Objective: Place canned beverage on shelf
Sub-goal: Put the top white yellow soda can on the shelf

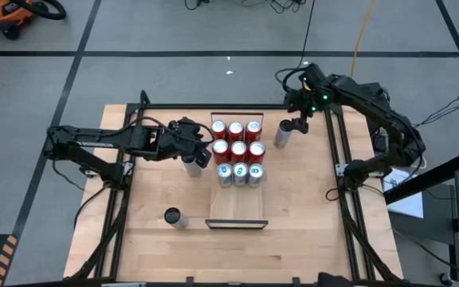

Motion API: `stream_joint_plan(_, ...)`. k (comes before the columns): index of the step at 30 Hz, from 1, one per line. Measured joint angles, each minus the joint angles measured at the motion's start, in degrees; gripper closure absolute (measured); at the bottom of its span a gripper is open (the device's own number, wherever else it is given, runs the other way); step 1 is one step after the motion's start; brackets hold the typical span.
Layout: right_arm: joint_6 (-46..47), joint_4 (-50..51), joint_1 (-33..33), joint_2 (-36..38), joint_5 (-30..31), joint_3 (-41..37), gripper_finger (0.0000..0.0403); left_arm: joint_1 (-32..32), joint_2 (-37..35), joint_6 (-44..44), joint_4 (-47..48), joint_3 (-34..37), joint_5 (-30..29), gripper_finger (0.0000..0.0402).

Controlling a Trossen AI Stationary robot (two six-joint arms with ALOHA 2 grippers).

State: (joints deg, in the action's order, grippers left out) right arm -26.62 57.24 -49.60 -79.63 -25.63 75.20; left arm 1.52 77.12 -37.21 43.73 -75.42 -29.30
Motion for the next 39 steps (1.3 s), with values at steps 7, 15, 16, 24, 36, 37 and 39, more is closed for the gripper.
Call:
stream_joint_plan(7,0.05,-1.62,0.09,-4.75,1.53,0.0,0.0018,0.0,0.46,-0.02,-0.03,-0.02,0.11,0.0237)
stream_joint_plan(15,0.24,0.81,0.8,-6.34,1.51,0.0,0.0018,0.0,0.61,0.0,0.1,-0.02,0.52,0.0237)
stream_joint_plan(16,-0.01,1.31,1.12,-6.34,1.51,0.0,0.0018,0.0,0.61,0.01,0.1,-0.02,0.52,0.0237)
stream_joint_plan(24,-3.72,-0.14,4.89,-6.34,9.37,0.0,0.002,0.0,0.59,0.04,0.1,-0.02,0.52,0.0237)
stream_joint_plan(36,-3.86,1.28,5.89,-8.87,11.79,0.0,0.0026,0.0,0.59,0.15,0.35,-0.02,0.47,0.0237)
stream_joint_plan(37,-3.69,0.94,6.03,-8.97,12.85,0.0,0.0027,0.0,0.59,0.14,0.34,-0.02,0.38,0.0237)
stream_joint_plan(39,-2.87,0.87,6.14,-8.92,14.17,0.0,0.0034,0.0,0.59,0.15,0.35,-0.02,0.24,0.0237)
